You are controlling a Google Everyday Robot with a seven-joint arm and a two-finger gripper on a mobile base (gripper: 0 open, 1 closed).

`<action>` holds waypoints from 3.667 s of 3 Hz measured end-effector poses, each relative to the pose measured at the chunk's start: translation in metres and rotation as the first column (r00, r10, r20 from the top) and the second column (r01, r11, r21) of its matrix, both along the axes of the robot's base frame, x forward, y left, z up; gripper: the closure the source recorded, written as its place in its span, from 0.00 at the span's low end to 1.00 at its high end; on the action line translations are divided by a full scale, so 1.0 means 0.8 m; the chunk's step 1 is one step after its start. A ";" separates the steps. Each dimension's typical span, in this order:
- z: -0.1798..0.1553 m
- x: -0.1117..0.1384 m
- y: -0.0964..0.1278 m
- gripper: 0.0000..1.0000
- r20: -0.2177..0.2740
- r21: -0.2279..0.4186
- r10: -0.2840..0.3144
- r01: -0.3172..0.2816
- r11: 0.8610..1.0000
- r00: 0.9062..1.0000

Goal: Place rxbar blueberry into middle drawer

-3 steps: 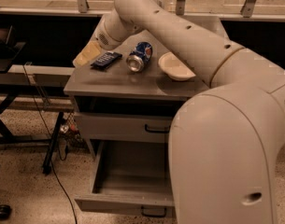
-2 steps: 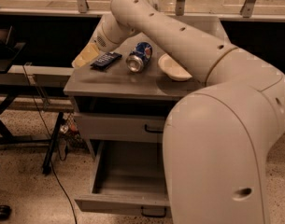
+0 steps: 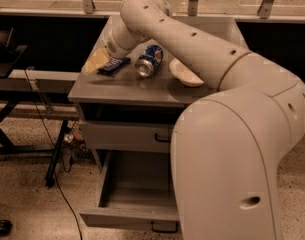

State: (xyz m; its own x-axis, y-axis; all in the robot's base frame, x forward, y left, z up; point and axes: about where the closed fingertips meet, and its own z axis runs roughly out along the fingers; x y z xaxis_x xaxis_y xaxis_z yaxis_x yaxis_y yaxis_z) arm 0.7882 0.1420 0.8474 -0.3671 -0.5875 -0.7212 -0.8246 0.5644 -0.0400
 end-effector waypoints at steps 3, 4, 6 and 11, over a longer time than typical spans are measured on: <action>-0.017 0.002 -0.021 0.26 -0.026 -0.030 -0.028 0.027 0.999 0.999; -0.021 0.002 -0.027 0.49 -0.034 -0.039 -0.036 0.034 0.999 0.999; -0.015 0.002 -0.032 0.95 -0.043 -0.046 -0.041 0.039 0.998 0.998; 0.079 -0.158 -0.029 1.00 0.064 0.107 0.223 -0.229 0.968 0.973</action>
Offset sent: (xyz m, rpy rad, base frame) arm 0.0025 -0.0223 -0.0109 -0.0305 0.0204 -0.0313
